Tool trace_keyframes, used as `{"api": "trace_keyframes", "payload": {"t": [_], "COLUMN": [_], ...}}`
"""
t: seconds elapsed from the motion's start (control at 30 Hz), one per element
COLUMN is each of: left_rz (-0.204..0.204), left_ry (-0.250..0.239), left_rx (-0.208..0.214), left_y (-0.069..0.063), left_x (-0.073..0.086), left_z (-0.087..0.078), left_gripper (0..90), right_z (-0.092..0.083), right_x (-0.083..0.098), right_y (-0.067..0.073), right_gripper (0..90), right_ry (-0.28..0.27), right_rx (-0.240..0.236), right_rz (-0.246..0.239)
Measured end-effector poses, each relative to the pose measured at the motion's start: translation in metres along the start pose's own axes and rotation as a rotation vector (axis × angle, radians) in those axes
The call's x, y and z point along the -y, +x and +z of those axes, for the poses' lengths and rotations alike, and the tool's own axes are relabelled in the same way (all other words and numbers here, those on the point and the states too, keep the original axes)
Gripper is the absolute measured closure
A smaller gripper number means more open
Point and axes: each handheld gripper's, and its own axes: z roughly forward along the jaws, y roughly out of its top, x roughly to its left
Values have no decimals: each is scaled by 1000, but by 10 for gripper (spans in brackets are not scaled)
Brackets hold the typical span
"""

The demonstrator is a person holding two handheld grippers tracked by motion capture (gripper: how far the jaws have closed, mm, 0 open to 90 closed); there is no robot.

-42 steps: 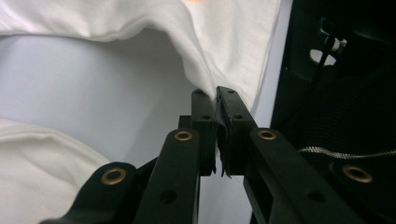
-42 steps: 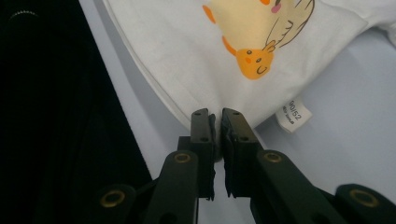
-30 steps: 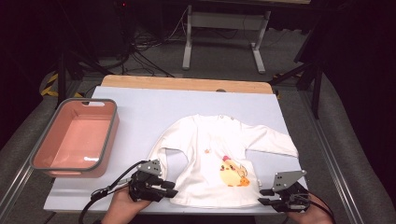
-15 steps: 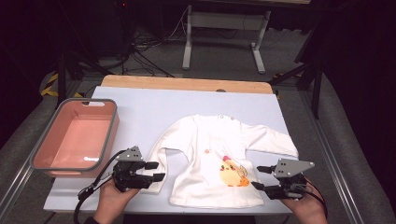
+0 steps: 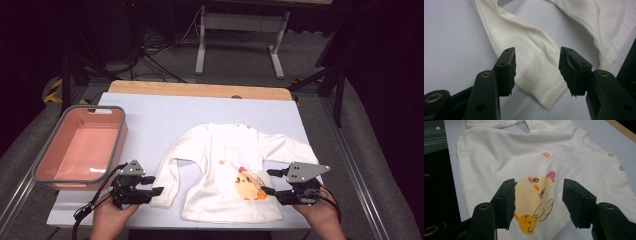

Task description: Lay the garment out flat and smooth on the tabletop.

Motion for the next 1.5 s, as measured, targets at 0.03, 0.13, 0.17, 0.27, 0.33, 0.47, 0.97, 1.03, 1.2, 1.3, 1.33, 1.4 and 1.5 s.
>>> {"api": "trace_keyframes", "payload": {"t": [0.03, 0.13, 0.17, 0.27, 0.33, 0.47, 0.97, 1.03, 1.2, 1.3, 1.33, 1.4, 1.5], "left_rz": [-12, -29, -35, -41, -46, -46, 19, 14, 17, 11, 14, 15, 7], "left_ry": [10, 57, 77, 103, 134, 149, 162, 131, 90, 66, 59, 50, 30], "left_rx": [-4, -15, -20, -33, -45, -52, -97, -116, -183, -209, -219, -234, -257], "left_y": [0, 2, 3, 3, 4, 4, -6, -4, 4, 8, 9, 12, 19], "left_x": [2, 7, 9, 11, 12, 12, -2, -6, -17, -22, -23, -26, -30], "left_z": [0, 2, 3, 5, 9, 10, 3, -8, -31, -42, -45, -52, -59], "left_gripper": [495, 499, 501, 513, 522, 561, 849, 849, 847, 849, 849, 871, 879], "right_z": [1, 4, 5, 8, 9, 11, 9, 8, 6, 6, 7, 8, 10], "right_x": [-2, -4, -5, -7, -8, -7, -5, -5, -5, -6, -6, -6, -7], "right_y": [0, -2, -2, -4, -5, -8, -9, -9, -10, -10, -10, -10, -10], "right_gripper": [443, 443, 442, 441, 440, 435, 449, 450, 451, 450, 451, 450, 451], "right_ry": [0, -5, -6, -9, -11, -13, -15, -14, -14, -12, -12, -11, -9], "right_rx": [-4, -9, -11, -14, -13, -16, -12, -7, 1, 1, 2, 1, -2], "right_rz": [-5, -14, -13, -18, -22, -14, 3, 2, 7, 4, 3, 5, 4]}}
